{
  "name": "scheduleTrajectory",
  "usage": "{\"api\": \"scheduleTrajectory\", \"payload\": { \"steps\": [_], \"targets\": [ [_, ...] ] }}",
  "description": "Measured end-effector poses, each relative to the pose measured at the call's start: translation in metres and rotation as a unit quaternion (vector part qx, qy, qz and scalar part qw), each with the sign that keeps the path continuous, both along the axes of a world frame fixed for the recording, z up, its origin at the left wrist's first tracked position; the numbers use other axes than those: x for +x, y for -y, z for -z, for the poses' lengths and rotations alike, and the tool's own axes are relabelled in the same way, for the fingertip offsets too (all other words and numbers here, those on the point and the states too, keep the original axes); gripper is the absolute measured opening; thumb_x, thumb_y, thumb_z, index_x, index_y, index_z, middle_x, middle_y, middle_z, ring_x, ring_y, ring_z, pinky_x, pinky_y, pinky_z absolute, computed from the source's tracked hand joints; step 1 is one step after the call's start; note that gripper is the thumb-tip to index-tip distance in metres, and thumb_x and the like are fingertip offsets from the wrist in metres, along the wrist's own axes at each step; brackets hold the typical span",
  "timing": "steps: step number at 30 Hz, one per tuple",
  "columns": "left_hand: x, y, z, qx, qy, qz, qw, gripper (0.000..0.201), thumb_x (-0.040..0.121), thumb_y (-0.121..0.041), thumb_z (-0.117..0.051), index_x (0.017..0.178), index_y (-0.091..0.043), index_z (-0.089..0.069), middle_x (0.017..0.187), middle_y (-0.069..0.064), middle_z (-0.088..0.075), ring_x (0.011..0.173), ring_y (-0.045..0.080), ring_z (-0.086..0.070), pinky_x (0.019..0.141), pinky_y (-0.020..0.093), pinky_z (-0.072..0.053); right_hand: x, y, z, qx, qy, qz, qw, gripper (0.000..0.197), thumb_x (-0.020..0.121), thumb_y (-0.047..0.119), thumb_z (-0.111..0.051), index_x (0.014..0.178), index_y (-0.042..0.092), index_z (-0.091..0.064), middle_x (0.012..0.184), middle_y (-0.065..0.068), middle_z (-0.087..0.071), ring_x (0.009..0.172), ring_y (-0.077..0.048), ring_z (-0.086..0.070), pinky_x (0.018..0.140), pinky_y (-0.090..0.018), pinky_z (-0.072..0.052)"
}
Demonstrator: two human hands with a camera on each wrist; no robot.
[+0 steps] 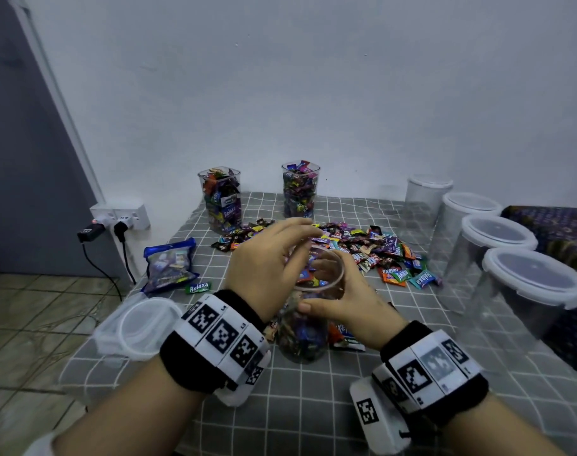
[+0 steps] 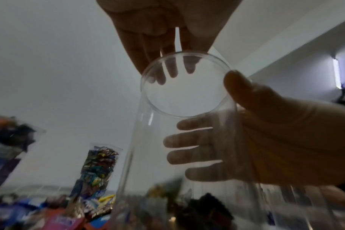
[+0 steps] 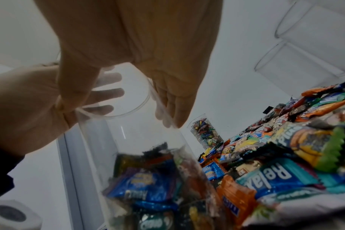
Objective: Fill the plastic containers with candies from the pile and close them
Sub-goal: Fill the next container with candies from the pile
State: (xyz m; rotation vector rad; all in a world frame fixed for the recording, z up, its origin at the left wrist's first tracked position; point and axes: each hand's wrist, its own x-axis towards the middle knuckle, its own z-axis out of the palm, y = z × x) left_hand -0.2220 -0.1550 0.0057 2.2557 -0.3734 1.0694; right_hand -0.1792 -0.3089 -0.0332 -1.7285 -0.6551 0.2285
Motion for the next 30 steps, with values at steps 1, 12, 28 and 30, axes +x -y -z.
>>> {"api": "scheduleTrajectory", "payload": {
  "steps": [1,12,28,30],
  "targets": [
    [0.0,-0.002,0.0,-0.047,0.002,-0.003,0.999,0.026,0.089,-0.025,-0.051,0.103,-0.02,-0.071,0.11,-0.01,-0.065,0.103,0.0,-0.058,0.087,0.017,-0.046,-0.001,0.0,-0.001,0.007,-0.004,-0.001,1.0,0.068,0.066,0.014,-0.084,0.113,0.035,-0.04,0.122,0.004,-0.053,0.111,0.006,-0.053,0.094,-0.017,-0.045],
    [0.022,-0.069,0.039,-0.095,-0.444,-0.23,0.861,0.045,0.087,-0.045,-0.057,0.125,-0.02,-0.056,0.125,0.006,-0.06,0.111,0.025,-0.056,0.096,0.036,-0.045,0.008,0.031,-0.005,-0.275,0.016,-0.007,0.961,0.086,0.074,0.029,-0.079,0.142,0.02,-0.027,0.142,0.001,-0.038,0.133,-0.016,-0.036,0.109,-0.032,-0.033],
    [0.042,-0.079,0.048,-0.099,-0.585,-0.243,0.768,0.034,0.09,-0.036,-0.059,0.091,-0.003,-0.051,0.08,0.009,-0.051,0.079,0.022,-0.05,0.067,0.027,-0.039,0.033,0.04,0.003,-0.54,-0.045,0.065,0.838,0.088,0.083,0.055,-0.059,0.149,0.017,-0.014,0.146,-0.008,-0.04,0.128,-0.026,-0.044,0.102,-0.035,-0.04],
    [0.044,-0.082,0.053,-0.053,-0.599,-0.241,0.762,0.064,0.087,-0.046,-0.058,0.132,-0.002,-0.043,0.122,0.017,-0.054,0.111,0.028,-0.052,0.088,0.031,-0.04,0.034,0.037,0.005,-0.557,-0.039,0.052,0.828,0.095,0.083,0.058,-0.057,0.151,0.018,-0.005,0.15,-0.009,-0.033,0.131,-0.026,-0.04,0.104,-0.037,-0.039]
  ]
}}
